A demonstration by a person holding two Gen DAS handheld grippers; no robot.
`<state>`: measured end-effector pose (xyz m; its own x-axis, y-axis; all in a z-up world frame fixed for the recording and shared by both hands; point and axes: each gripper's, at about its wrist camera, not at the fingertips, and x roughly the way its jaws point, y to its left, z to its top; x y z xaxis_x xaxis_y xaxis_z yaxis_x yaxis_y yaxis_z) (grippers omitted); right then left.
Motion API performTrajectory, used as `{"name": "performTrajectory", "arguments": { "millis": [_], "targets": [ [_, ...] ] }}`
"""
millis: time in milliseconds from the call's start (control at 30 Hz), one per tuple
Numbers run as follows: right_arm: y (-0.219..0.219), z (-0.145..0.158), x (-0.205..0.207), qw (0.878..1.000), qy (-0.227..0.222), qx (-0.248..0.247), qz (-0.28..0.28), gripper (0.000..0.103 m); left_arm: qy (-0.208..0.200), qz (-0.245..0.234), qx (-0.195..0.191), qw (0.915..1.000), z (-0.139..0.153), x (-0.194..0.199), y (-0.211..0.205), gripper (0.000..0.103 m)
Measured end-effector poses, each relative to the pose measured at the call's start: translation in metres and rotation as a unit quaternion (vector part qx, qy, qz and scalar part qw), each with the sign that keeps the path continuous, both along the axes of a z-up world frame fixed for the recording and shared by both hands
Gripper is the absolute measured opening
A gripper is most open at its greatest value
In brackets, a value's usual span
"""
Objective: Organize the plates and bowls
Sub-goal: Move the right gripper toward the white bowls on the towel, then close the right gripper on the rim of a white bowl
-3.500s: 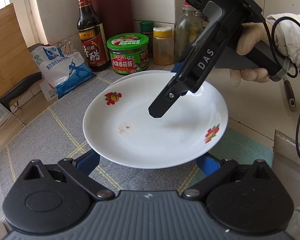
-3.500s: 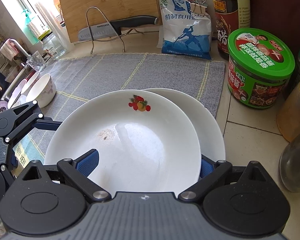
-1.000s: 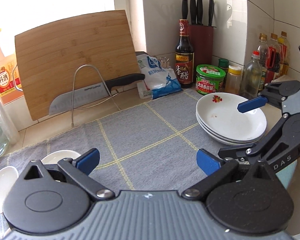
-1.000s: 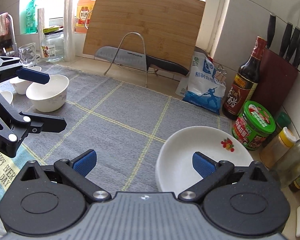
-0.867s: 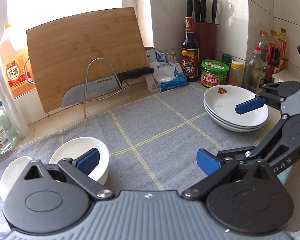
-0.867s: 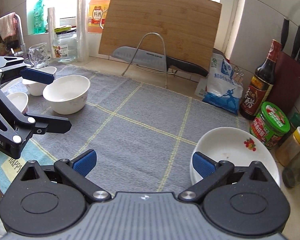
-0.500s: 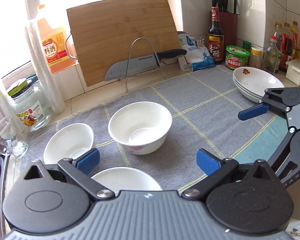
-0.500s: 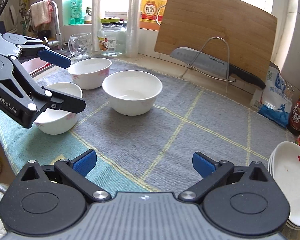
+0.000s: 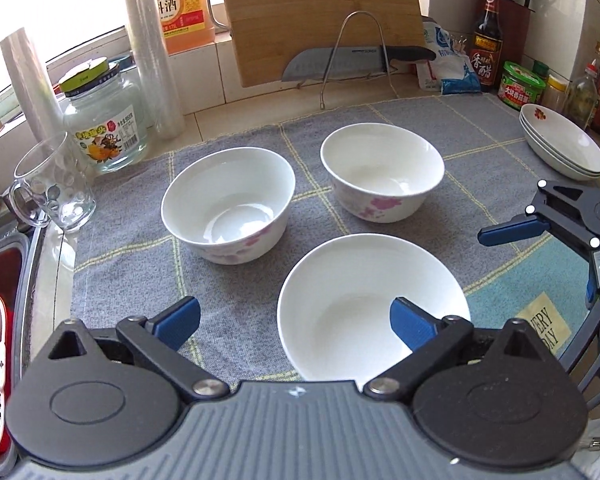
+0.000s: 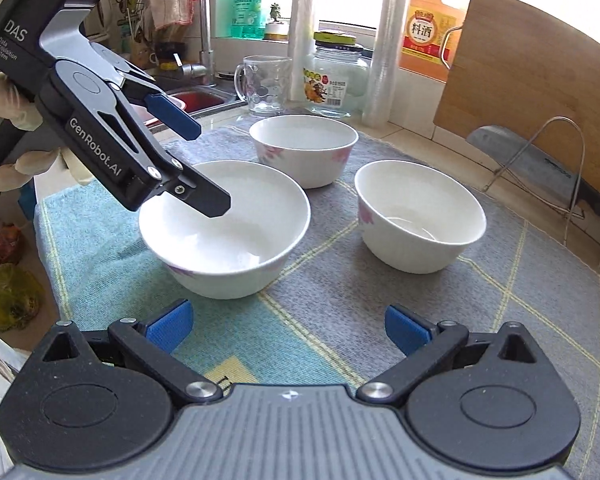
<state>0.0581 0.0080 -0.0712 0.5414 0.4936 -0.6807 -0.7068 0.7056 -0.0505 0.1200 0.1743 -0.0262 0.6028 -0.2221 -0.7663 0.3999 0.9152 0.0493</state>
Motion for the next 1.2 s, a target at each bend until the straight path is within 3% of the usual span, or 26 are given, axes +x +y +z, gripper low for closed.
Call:
{"name": "performTrajectory", "arguments": {
  "millis": [167,500,1200],
  "targets": [
    [0.021,0.001,-0.001,1.000,-0.014,0.005,0.019,0.101,0.017,-0.011,-0.003,0.9998,-0.005,0.002,0.000,0.083],
    [0.028,0.001,-0.001,0.999,-0.002,0.017,0.039,0.082,0.033,-0.039,-0.017,0.9986,-0.007,0.004,-0.006,0.062],
    [0.021,0.010,-0.005,0.999,-0.010,0.023,0.046,0.079,0.038,-0.055,-0.024,0.9975,-0.003,0.004,-0.014,0.059]
  ]
}}
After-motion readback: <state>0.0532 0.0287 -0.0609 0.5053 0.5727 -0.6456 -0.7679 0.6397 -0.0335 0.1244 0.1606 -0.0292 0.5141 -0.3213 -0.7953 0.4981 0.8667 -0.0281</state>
